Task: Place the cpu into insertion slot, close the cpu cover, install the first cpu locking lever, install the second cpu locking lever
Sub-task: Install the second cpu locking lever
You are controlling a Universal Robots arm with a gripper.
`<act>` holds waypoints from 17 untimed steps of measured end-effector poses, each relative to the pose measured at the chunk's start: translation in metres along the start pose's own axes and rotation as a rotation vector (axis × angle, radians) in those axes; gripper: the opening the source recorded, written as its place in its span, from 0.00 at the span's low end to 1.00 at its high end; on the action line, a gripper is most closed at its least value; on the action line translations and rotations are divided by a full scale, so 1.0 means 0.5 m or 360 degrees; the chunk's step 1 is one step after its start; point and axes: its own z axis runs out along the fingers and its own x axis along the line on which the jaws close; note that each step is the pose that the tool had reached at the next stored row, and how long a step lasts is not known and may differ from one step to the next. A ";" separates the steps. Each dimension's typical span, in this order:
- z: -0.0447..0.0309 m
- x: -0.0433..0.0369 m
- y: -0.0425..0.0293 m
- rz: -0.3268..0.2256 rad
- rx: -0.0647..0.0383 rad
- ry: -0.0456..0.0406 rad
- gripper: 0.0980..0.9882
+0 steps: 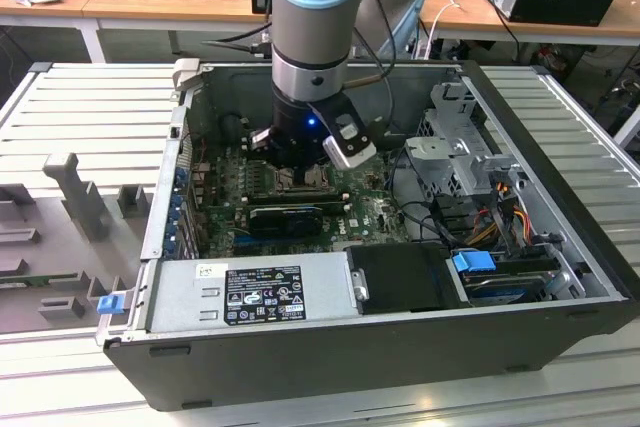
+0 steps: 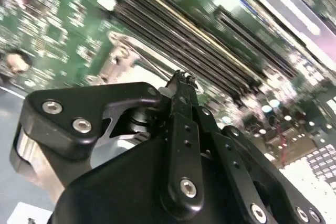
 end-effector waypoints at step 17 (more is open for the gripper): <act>0.044 0.042 -0.029 -0.0014 -0.0178 -0.0013 0.01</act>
